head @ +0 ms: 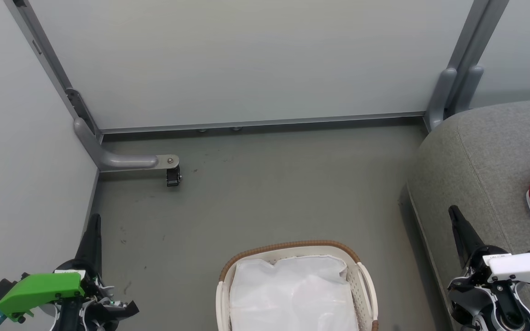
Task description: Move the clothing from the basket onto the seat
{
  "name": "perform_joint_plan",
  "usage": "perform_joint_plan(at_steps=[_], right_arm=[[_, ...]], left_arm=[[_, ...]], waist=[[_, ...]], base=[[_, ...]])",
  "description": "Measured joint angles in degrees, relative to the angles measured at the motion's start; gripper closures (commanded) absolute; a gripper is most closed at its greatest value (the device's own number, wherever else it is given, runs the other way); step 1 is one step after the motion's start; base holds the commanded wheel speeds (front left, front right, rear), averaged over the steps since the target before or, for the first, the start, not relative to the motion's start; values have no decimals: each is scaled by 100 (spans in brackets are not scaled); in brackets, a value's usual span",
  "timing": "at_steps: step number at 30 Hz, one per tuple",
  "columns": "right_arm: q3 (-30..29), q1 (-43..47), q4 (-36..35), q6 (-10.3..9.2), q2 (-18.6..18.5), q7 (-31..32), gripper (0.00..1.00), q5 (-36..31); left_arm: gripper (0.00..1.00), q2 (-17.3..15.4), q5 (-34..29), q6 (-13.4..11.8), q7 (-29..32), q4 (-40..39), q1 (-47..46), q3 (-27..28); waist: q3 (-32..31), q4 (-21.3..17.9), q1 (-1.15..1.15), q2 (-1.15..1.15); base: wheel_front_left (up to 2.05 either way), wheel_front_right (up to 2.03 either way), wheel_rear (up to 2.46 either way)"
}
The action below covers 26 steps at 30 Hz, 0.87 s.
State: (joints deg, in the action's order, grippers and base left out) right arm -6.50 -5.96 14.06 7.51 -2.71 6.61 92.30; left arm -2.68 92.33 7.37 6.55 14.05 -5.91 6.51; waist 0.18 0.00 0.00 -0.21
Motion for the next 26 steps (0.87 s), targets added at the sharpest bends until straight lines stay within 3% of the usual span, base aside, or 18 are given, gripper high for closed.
perform_joint_plan(at_steps=[26], right_arm=[[0, 0, 0, 0, 0, 0, 100, 0]], left_arm=[[100, 0, 0, 0, 0, 0, 0, 0]], waist=[[0, 0, 0, 0]], base=[[0, 0, 0]])
